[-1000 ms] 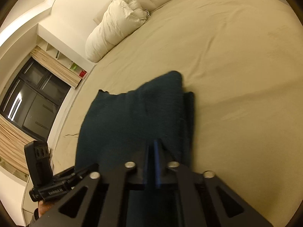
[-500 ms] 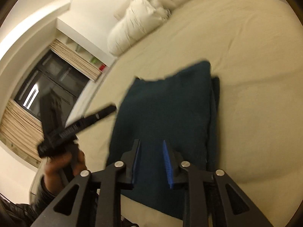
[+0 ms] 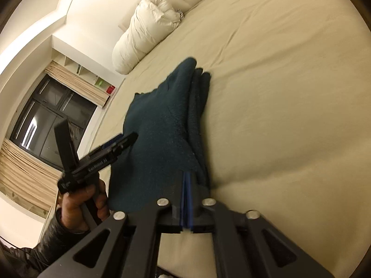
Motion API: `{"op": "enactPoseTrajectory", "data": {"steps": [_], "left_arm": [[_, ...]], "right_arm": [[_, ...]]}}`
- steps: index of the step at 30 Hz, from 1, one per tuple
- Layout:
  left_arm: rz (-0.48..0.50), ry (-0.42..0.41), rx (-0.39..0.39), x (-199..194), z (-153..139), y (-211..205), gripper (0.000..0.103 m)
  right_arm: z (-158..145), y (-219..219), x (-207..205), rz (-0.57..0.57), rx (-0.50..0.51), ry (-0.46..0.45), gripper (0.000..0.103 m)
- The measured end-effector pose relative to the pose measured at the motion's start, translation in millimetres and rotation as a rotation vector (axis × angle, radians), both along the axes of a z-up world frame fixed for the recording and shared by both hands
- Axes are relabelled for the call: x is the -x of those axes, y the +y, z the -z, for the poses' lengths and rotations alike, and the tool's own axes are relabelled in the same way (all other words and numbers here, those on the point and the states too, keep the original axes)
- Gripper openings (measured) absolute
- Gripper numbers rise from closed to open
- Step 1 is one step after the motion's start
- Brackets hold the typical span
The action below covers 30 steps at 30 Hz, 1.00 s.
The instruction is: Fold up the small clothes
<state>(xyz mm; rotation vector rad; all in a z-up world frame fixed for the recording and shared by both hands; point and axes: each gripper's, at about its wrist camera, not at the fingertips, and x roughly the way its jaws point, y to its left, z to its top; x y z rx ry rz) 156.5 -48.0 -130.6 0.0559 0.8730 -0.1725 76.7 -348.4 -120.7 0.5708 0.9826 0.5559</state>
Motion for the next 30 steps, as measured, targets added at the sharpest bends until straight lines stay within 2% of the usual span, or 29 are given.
{"op": "enactPoseTrajectory", "data": {"steps": [1,2,5,7,10,13,16,20,24,27,30], "left_arm": [[-0.005,-0.005,0.001,5,0,2,0.079],[-0.011,-0.01,0.017,13,-1,6,0.079],[-0.025,-0.029,0.062,37,-4,5,0.079],[-0.036,-0.033,0.093,49,-7,10,0.079],[-0.046,-0.026,0.134,64,-9,11,0.079],[-0.049,-0.01,0.12,61,-4,10,0.079],[-0.054,-0.012,0.114,62,-5,8,0.079],[-0.054,-0.007,0.113,62,-4,8,0.079],[-0.053,-0.005,0.103,61,-4,7,0.079],[-0.05,-0.001,0.095,60,-2,6,0.08],[-0.051,0.008,0.1,59,-1,6,0.08]], "right_arm": [[-4,-5,2,0.014,0.001,-0.005,0.031],[-8,-9,4,0.021,-0.014,-0.011,0.036],[-12,-13,2,0.007,-0.077,-0.007,0.042],[-10,-7,-1,0.0,-0.08,-0.002,0.047],[-4,-1,-12,0.004,-0.081,0.019,0.047],[-5,5,-28,-0.001,-0.079,-0.001,0.047],[2,14,-45,-0.009,-0.037,0.039,0.047],[6,26,-61,-0.038,-0.038,0.037,0.047],[17,34,-74,-0.065,-0.044,0.074,0.047],[29,35,-86,-0.081,-0.071,0.126,0.035],[29,32,-87,-0.082,-0.093,0.121,0.027]]}}
